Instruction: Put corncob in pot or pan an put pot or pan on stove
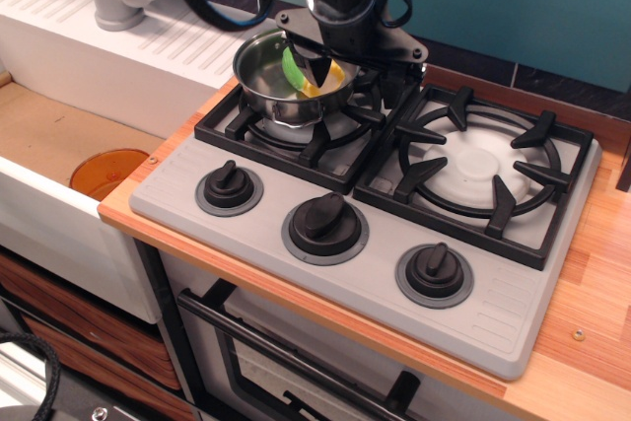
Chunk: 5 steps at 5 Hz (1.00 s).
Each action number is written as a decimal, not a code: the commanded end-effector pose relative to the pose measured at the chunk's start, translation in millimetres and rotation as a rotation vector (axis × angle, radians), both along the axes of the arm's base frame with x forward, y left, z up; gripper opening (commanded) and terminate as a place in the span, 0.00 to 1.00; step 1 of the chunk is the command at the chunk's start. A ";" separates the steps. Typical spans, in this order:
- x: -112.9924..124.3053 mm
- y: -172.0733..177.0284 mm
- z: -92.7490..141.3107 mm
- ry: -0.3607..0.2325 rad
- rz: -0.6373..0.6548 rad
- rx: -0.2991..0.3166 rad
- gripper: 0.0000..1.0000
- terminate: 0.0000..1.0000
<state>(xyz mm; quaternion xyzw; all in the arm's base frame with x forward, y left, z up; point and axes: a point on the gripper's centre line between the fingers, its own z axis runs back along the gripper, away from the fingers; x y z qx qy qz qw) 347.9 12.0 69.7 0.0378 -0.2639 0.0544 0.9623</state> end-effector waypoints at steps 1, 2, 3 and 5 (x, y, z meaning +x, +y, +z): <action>7.1 -6.3 -0.4 -0.049 0.008 0.002 1.00 0.00; 6.5 -10.0 -6.9 -0.058 0.027 0.005 1.00 0.00; 4.3 -14.3 -6.7 -0.045 0.050 0.004 0.00 0.00; 1.5 -22.5 8.7 -0.013 0.077 -0.019 0.00 0.00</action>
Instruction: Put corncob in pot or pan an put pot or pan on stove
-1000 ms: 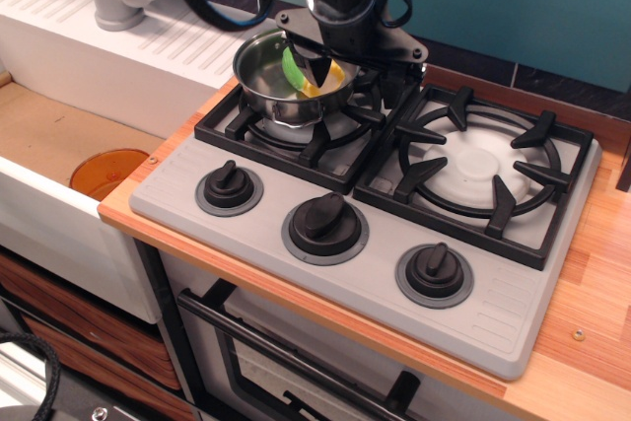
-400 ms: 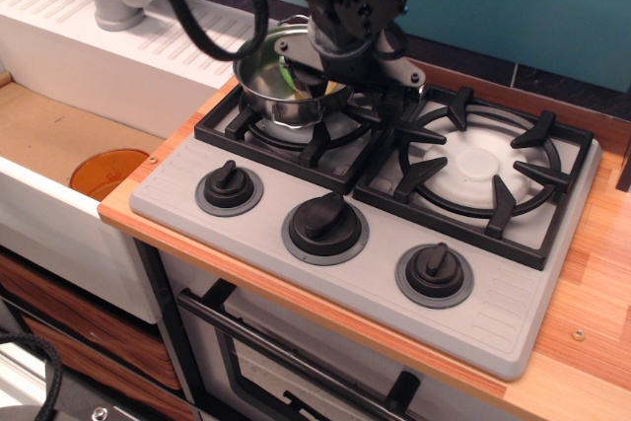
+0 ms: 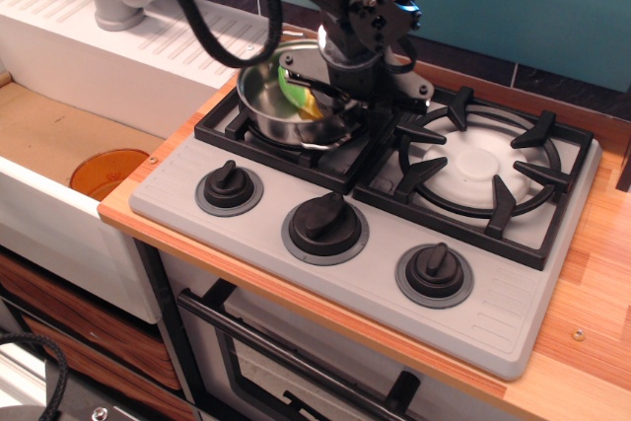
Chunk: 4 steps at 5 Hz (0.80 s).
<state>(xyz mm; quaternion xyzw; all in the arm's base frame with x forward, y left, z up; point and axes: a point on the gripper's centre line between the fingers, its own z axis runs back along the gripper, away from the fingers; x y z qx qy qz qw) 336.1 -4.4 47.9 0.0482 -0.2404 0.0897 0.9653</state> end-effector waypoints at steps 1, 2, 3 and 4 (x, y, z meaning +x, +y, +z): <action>13.2 -8.7 38.2 -0.046 0.012 -0.019 0.00 0.00; 10.9 -11.5 48.6 -0.030 0.011 -0.012 0.00 0.00; 3.1 -19.0 68.7 -0.001 0.027 0.006 0.00 0.00; -6.6 -32.7 82.4 0.016 0.046 0.026 0.00 0.00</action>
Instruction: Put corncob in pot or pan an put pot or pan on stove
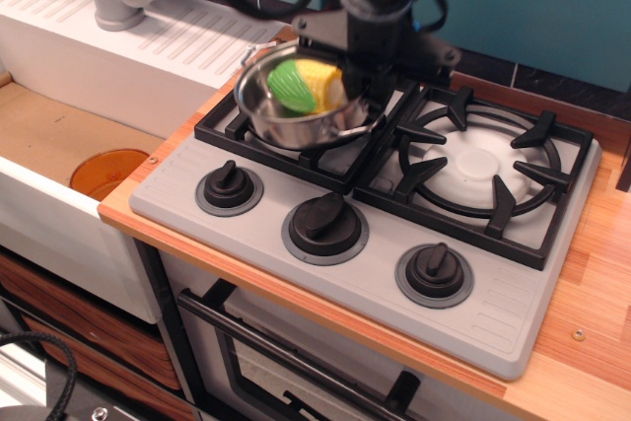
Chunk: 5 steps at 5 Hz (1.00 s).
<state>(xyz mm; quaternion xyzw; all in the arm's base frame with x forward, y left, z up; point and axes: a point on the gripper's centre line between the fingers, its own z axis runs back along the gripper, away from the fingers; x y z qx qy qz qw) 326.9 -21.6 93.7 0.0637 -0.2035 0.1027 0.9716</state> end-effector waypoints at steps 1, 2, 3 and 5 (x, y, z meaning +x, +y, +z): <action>-8.7 -33.0 45.1 -0.048 0.032 0.028 0.00 0.00; -13.4 -59.5 42.3 -0.057 0.076 0.054 0.00 0.00; -10.4 -82.7 37.5 -0.075 0.116 0.074 0.00 0.00; 13.5 -102.4 27.2 -0.106 0.140 0.095 0.00 0.00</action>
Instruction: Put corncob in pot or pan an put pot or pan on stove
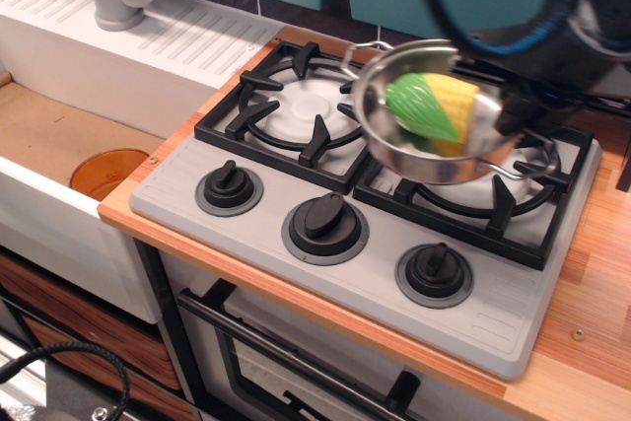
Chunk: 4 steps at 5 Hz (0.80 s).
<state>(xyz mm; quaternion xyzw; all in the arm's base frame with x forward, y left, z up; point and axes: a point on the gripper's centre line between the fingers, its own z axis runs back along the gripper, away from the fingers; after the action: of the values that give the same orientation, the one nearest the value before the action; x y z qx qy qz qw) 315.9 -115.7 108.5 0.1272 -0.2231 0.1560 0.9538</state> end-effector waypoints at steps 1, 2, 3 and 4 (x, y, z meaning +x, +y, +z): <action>42.9 -8.9 4.8 -0.092 0.001 0.005 0.00 0.00; 56.9 -4.6 2.0 -0.096 -0.006 0.006 0.00 0.00; 67.2 2.3 -3.9 -0.097 -0.022 -0.008 0.00 0.00; 69.5 3.9 -5.9 -0.084 -0.023 -0.025 1.00 0.00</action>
<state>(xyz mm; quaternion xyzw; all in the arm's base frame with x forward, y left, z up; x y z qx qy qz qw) 372.2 -107.7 86.6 0.1172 -0.2421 0.1503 0.9513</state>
